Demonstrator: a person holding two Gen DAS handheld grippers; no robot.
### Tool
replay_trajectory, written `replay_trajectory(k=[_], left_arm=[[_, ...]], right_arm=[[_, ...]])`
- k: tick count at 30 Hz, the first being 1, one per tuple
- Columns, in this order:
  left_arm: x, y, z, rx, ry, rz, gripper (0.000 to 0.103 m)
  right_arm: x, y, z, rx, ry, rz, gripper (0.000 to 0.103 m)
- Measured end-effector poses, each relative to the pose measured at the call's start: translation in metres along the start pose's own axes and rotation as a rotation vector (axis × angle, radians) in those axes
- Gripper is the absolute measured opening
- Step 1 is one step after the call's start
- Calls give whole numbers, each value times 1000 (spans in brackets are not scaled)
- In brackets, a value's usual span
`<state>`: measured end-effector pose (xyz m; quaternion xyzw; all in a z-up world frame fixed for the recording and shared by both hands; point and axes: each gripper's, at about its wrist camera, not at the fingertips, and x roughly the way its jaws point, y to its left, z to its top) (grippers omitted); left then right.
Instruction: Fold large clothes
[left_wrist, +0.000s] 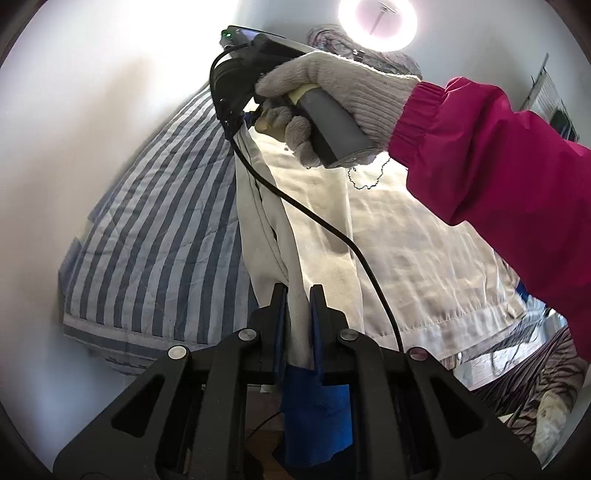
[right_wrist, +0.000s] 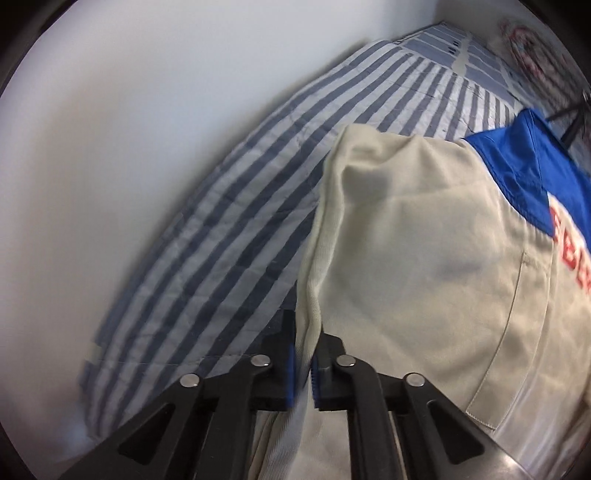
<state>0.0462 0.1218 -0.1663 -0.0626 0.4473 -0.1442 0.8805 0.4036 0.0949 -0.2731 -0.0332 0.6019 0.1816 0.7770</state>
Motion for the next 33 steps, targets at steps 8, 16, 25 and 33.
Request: replay_trajectory(k=[8,16,25,33], left_arm=[[-9,-59,1,200,-31,28,10],[-6,-121,-2,369,-18,7,10],[30,-174,-11,486,72,-33,10],[62,-188,-22,514,151,-34,10]], right_arm=[[-64,-78,-34,127,-195,257,1],[-115,-169,-92,262,-344,348,1],[-107,-250,-132,405,-294,302,1],[-52,-278,-143,460,-214,263,1]])
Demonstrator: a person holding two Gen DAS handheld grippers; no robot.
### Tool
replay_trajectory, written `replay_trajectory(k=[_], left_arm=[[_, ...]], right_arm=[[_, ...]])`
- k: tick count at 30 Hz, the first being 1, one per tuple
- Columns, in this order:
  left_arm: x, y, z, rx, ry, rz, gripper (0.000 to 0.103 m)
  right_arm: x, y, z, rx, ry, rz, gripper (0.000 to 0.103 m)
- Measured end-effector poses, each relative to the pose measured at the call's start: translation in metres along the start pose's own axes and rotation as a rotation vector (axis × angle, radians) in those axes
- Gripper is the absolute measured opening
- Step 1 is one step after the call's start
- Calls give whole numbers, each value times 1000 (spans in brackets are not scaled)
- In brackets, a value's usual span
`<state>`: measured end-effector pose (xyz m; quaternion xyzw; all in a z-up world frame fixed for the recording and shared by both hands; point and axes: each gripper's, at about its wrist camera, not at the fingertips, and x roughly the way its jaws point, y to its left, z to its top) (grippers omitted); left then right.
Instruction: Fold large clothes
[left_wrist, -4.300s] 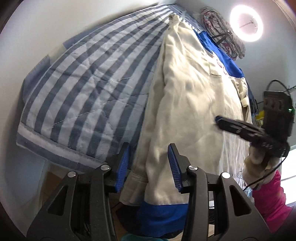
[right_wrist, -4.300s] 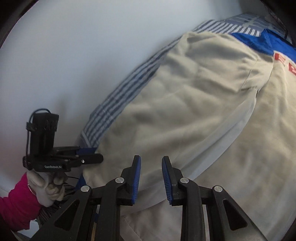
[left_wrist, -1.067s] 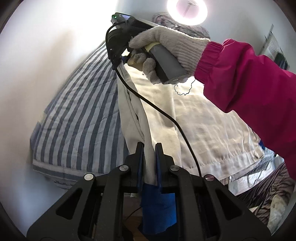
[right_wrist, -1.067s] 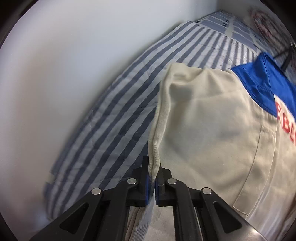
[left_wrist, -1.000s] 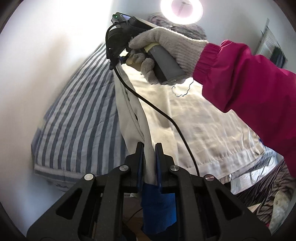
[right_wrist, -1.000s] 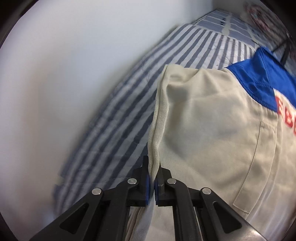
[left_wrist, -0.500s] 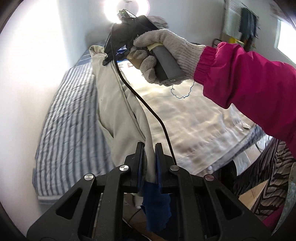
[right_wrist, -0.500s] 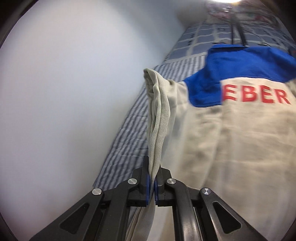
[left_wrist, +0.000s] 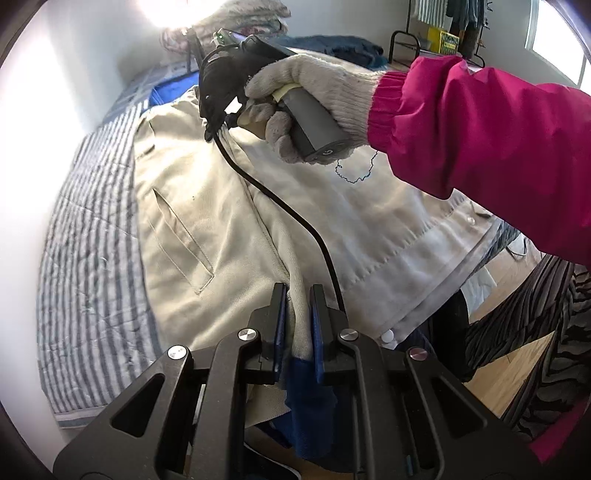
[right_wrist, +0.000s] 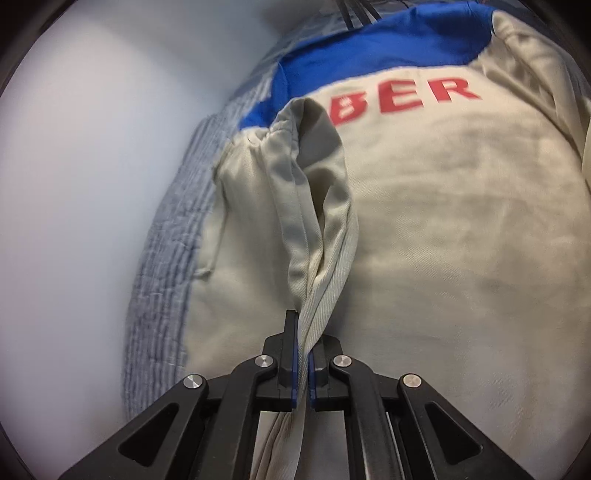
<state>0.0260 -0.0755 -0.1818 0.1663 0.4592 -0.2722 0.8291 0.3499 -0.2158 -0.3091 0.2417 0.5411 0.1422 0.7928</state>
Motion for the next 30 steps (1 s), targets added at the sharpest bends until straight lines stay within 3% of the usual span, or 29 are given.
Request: replay_trajectory(k=[3,5,7,12,18,21,24,25,30], left_arm=[[3,1,-5,6,22,-43,18],[2,-1,-8,-8,15,-80,31],[-10,2,-13,-22,0,-137,32],[-59,21,-31,-85,-56,-264,32],[-91,57,-32,-136,-118,-164,32],[-73,69,-26,-186,-96,-150,32],[-43,66,-24,-162,-45,-157,30],[-32,62,-24,-145,-20,-146,24],[12,53,-35,-177,79,-180,20]], right_arm=[[-1,2,1,-22,5,-11,3],[-12,6,1,-50,-1,-20,16],[-34,4,1,-61,-34,-12,25],[-121,7,-15,-106,-139,30,27],[-213,18,-63,-177,-240,94,27],[-244,22,-90,-227,-276,89,30],[-262,23,-116,-268,-325,51,39],[-265,21,-123,-273,-345,41,39],[-272,1,-140,-234,-385,23,40]])
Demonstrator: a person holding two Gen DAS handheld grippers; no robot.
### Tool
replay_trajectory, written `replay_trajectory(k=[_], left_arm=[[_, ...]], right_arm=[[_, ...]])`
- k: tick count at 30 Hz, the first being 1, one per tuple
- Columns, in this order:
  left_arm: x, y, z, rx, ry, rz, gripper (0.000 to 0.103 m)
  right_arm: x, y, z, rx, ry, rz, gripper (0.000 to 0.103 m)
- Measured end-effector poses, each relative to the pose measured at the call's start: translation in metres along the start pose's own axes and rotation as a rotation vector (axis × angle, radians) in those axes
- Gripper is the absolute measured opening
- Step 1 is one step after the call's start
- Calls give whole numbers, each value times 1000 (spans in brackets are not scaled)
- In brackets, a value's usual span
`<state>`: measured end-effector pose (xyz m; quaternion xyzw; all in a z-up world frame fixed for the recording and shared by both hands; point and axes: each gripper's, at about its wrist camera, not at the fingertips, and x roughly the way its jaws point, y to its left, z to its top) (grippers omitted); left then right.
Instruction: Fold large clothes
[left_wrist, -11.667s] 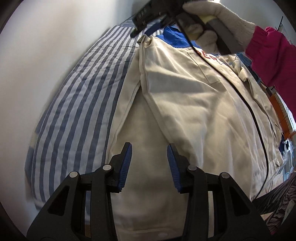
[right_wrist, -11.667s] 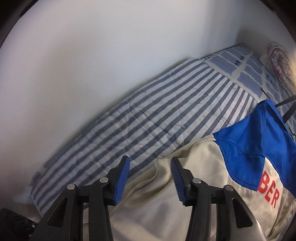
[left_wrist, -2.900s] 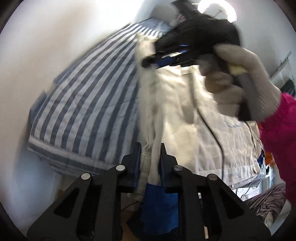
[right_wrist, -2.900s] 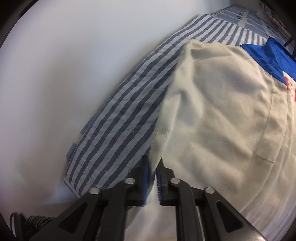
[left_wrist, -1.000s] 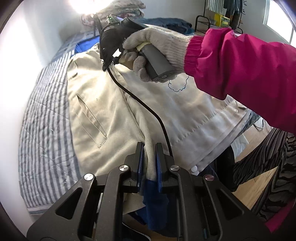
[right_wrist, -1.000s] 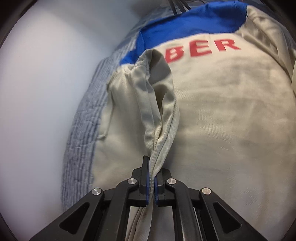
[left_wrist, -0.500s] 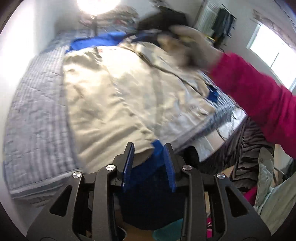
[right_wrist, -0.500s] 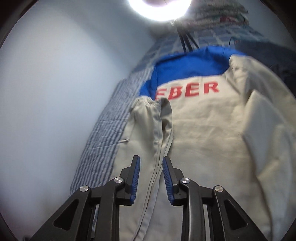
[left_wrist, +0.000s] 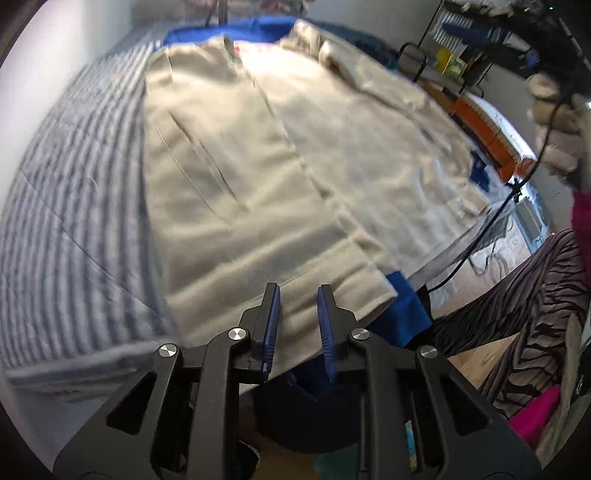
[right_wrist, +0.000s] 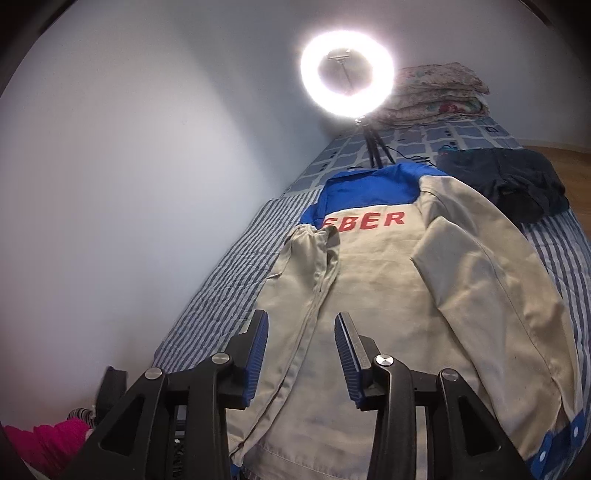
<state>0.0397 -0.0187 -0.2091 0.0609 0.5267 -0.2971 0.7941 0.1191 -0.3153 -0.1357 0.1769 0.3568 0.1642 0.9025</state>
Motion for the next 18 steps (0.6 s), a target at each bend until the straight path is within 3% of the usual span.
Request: replay_trajectory(k=[5,10,12,18], left_arm=[[24,-20,-8,90,16,62,20],[16,-20,-3,66,21,55,20],[0,-23,3,41,-31,30,20],[-38,-41,31,61,-145,-17,23]], right_arm=[[-2,-15,-3,29,11,-18,40],[-16,-29,-7,20,-14,-64,48],[-23,-42,-12,39,-34,-95,57],[-46,-93,-24,118,-50,-213,57]])
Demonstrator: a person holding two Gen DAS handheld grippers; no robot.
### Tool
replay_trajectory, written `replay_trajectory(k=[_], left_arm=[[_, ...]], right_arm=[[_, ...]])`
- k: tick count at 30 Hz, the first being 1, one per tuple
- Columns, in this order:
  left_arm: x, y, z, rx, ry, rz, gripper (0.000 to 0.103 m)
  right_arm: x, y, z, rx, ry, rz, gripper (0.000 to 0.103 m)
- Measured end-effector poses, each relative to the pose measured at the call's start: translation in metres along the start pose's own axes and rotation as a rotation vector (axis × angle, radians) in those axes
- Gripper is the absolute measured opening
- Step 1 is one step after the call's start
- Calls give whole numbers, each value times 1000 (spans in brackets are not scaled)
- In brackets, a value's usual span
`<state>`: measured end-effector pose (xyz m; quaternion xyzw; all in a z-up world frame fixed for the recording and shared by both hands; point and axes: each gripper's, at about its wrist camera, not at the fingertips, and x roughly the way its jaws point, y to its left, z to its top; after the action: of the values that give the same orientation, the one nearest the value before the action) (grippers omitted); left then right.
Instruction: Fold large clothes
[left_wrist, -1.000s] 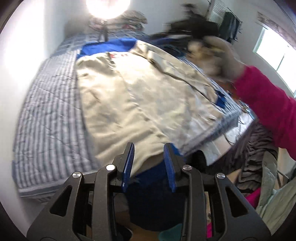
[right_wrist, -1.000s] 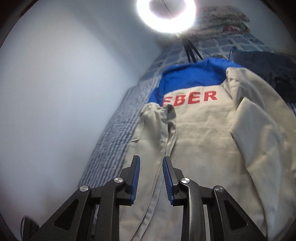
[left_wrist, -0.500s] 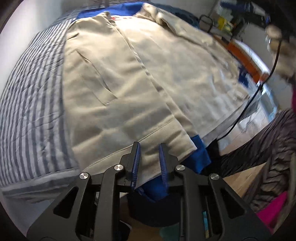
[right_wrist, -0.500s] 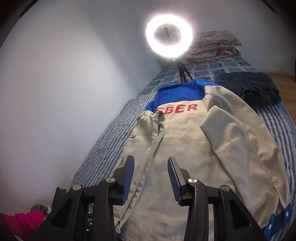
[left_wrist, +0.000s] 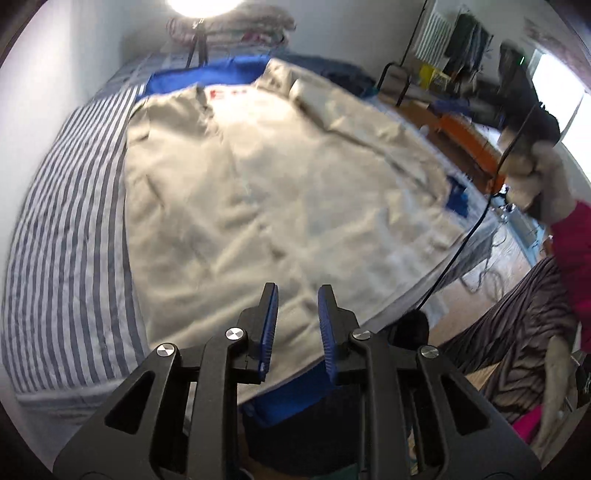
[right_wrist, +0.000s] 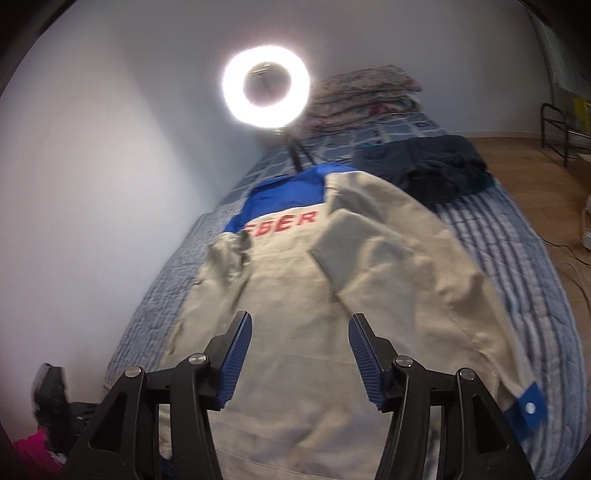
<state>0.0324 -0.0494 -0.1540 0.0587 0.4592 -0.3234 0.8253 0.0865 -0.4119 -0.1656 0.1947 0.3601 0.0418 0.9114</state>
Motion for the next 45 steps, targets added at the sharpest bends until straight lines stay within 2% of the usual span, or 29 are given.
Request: replay_trajectory(k=[2,8,14,17,23,31,33,34,35,36,39,45], left_arm=[[-2,-4,11,9,-7,-8,33],[2,-17,48,34,-36,-29,49],[14,-27,73,60,-48,-67,50],[21,-31,77,74,-50,-70,50],[39,-36,75,70,-6,-79,50],[42,-43,69,92,-10,-84,50],[44,-41,68,73,-1,-86,50],[45,-40,67,66,5,-90,50],[47,-39,67,66,8,-89,50],[47,-39,67,70,9,-87,50],[49,-39,68,73,5,-88,50],[51,-37,74,55,-6,-100,50]], right_arm=[[-6,-20,-1,47,7,-20,57],[-17,-73,-3,93,59,-85,59],[-18,-136,-8,178,94,-155,58],[-14,-160,-15,193,127,-208,57],[4,-196,-36,251,213,-236,51],[27,-212,-51,272,299,-272,51],[29,-212,-53,277,314,-260,38],[28,-210,-54,275,314,-253,36],[26,-206,-55,267,310,-248,32],[24,-203,-55,256,303,-240,22],[10,-192,-51,236,259,-229,11],[-23,-146,-35,170,141,-197,7]])
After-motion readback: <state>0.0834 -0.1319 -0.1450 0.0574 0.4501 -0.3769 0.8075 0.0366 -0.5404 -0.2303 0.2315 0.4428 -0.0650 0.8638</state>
